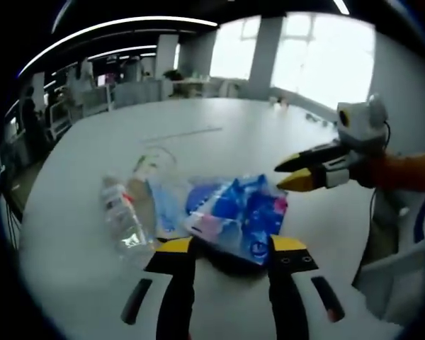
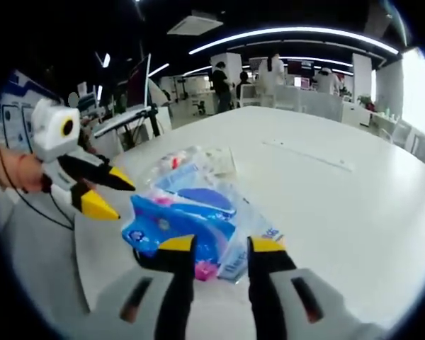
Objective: Arrange the tabletop items into an orderly group along one side of the table until the central work area is clear of visible clutter.
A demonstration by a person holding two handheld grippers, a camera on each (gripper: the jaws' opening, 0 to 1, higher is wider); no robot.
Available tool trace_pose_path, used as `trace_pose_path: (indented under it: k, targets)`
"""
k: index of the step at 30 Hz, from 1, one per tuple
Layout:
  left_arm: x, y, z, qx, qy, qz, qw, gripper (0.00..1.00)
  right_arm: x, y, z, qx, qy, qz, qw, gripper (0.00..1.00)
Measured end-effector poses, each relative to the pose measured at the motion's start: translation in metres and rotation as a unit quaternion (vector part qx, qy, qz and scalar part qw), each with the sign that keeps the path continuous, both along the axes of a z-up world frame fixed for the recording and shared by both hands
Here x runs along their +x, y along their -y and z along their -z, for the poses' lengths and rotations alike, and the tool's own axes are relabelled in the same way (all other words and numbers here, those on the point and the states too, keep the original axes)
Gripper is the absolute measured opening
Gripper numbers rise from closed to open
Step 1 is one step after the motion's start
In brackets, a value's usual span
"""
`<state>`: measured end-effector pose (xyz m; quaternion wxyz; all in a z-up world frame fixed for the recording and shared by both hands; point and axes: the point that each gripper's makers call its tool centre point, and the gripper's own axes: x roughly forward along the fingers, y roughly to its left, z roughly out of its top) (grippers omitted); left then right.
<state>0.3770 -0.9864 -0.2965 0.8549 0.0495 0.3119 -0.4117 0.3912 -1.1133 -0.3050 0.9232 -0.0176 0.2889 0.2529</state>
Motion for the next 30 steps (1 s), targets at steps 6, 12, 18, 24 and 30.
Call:
trace_pose_path:
  k: [6, 12, 18, 24, 30]
  targets:
    - [-0.002, 0.003, 0.004, 0.006, -0.003, 0.001, 1.0000, 0.33, 0.002, 0.001, 0.007, -0.009, -0.009, -0.002, 0.9999, 0.26]
    - [-0.006, 0.007, 0.010, 0.016, -0.003, 0.006, 0.9998, 0.29, 0.002, 0.001, 0.013, -0.012, -0.017, -0.002, 0.9998, 0.20]
    - [-0.005, 0.010, 0.013, 0.019, -0.007, 0.003, 0.9998, 0.25, 0.001, 0.003, 0.017, -0.018, -0.022, -0.003, 0.9996, 0.16]
    - [-0.005, 0.010, 0.019, 0.027, -0.012, 0.002, 0.9995, 0.20, 0.001, 0.004, 0.020, -0.014, -0.028, -0.003, 0.9995, 0.08]
    - [-0.004, 0.008, 0.023, 0.032, -0.015, 0.001, 0.9994, 0.15, 0.001, 0.005, 0.021, -0.015, -0.028, -0.002, 0.9995, 0.03]
